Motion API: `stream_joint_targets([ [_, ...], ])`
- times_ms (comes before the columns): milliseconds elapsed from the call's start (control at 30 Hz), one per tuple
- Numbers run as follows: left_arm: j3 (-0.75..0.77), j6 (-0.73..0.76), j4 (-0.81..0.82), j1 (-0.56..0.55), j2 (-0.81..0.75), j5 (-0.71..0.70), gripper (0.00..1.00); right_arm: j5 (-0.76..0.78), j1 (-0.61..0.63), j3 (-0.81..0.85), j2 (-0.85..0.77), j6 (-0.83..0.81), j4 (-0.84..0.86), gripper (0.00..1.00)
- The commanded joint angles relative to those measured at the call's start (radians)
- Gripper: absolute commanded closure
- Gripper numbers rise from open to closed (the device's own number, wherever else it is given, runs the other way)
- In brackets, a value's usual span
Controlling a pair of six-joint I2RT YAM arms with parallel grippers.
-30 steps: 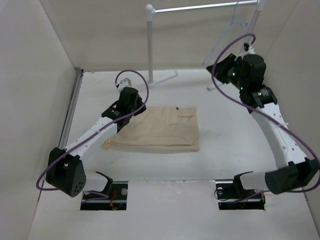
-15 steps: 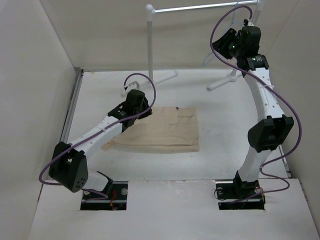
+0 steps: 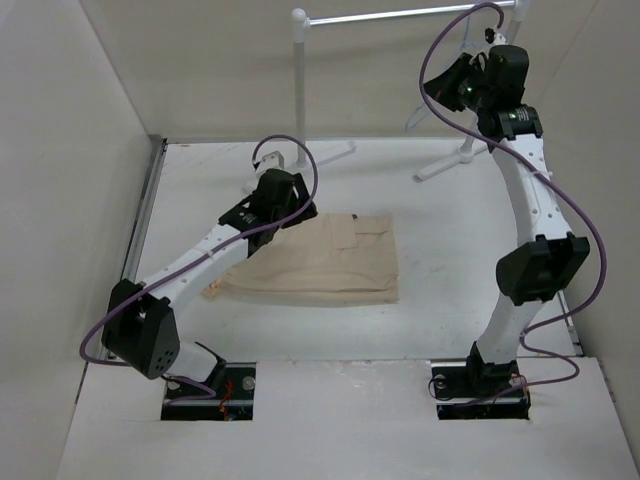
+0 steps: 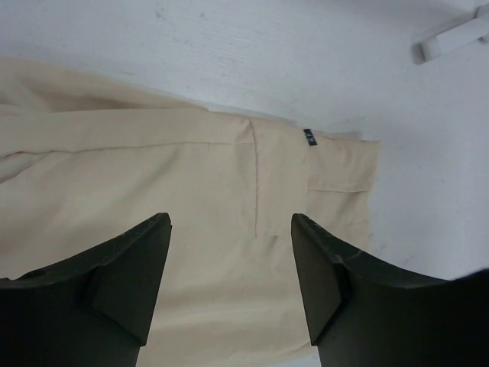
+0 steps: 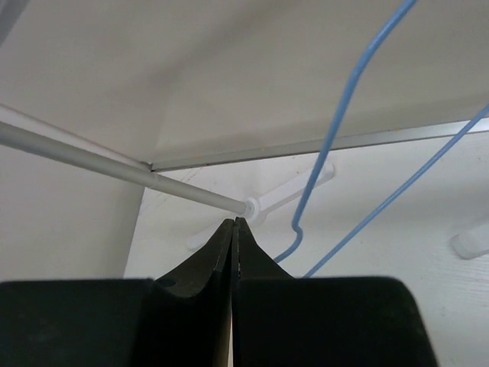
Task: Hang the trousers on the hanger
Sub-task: Pick up the hanger from the clothesline.
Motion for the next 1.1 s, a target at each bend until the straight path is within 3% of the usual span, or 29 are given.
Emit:
stream_joint_targets([
  [0, 0.089, 0.024, 0.016, -0.007, 0.005, -0.009, 0.37, -0.025, -0.002, 0.033, -0.095, -0.055, 0.028, 0.97],
  [133, 0.157, 0.026, 0.021, -0.005, 0.037, 0.023, 0.37, -0.002, 0.001, -0.037, -0.132, -0.069, 0.027, 0.93],
  [333, 0.189, 0.034, 0.025, -0.011, 0.048, 0.044, 0.37, 0.082, -0.022, -0.067, -0.124, -0.058, 0.019, 0.53],
  [467, 0.157, 0.035, 0.025, -0.005, 0.031, 0.052, 0.37, 0.062, -0.046, -0.010, -0.052, -0.050, -0.007, 0.47],
  [700, 0.139, 0.035, 0.016, 0.003, 0.028, 0.052, 0.37, -0.049, -0.045, 0.094, 0.072, -0.037, 0.039, 0.53],
  [900, 0.111, 0.032, 0.016, -0.008, 0.035, 0.048, 0.38, -0.125, -0.048, 0.099, 0.078, 0.008, 0.135, 0.91],
  [1067, 0.151, 0.032, 0.007, -0.005, 0.049, 0.052, 0.34, -0.120, -0.043, 0.095, 0.000, -0.040, 0.134, 0.96],
])
